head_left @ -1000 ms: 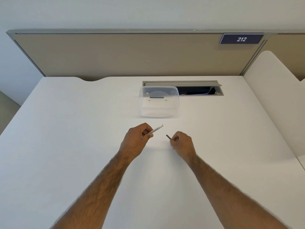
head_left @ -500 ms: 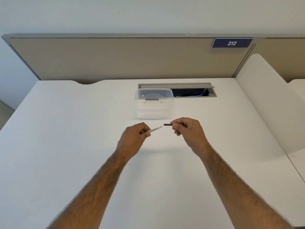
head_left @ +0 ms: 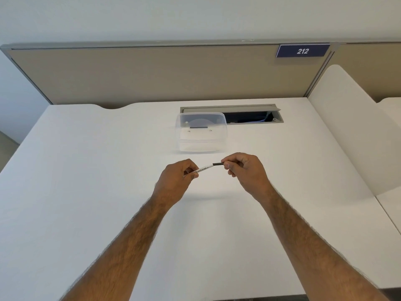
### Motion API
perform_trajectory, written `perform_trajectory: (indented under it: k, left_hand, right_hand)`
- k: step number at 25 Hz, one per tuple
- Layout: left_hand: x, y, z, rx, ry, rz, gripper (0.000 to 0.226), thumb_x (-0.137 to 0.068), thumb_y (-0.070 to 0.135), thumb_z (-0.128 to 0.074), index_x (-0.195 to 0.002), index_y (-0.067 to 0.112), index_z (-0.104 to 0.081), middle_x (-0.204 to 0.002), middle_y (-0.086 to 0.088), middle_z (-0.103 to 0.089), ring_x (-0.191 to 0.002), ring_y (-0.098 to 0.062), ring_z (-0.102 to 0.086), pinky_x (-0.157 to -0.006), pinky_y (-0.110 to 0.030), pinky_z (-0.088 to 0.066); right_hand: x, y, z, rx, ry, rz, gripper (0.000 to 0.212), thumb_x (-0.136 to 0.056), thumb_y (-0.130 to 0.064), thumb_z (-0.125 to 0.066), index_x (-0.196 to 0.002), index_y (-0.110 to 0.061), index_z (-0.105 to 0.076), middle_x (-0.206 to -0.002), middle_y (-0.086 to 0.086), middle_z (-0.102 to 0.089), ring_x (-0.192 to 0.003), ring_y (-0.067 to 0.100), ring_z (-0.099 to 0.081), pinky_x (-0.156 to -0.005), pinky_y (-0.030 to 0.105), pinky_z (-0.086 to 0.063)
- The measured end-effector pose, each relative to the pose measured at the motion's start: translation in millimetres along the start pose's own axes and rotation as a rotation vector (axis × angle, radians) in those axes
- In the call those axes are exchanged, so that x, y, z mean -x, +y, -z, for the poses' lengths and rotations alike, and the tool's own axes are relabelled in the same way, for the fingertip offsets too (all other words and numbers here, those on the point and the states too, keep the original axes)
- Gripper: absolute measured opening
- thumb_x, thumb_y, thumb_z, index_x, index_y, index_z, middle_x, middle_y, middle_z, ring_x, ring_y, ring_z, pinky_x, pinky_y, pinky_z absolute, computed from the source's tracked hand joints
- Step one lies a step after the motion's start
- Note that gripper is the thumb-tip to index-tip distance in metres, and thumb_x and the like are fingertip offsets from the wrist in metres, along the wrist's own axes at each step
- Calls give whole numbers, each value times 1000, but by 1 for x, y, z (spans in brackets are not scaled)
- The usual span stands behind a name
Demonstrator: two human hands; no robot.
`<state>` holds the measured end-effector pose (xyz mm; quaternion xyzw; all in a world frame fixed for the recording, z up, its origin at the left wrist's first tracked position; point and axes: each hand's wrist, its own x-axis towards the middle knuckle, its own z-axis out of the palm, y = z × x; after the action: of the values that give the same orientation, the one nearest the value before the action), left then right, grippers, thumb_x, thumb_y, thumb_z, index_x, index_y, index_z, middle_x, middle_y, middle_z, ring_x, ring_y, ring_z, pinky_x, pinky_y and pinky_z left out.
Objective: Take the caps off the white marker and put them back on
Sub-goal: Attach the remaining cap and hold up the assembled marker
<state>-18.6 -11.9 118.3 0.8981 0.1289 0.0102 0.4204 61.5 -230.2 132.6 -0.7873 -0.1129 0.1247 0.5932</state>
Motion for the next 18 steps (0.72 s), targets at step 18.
perform_trajectory:
  k: [18]
  left_hand:
    - [-7, 7, 6, -89, -34, -73, 10, -88, 36, -69, -91, 45, -64, -85, 32, -66, -86, 5, -62, -75, -35, -57]
  right_hand:
    - [1, 1, -12, -92, -35, -17, 20, -87, 6, -67, -92, -10, -76, -79, 5, -76, -68, 19, -73, -66, 23, -57]
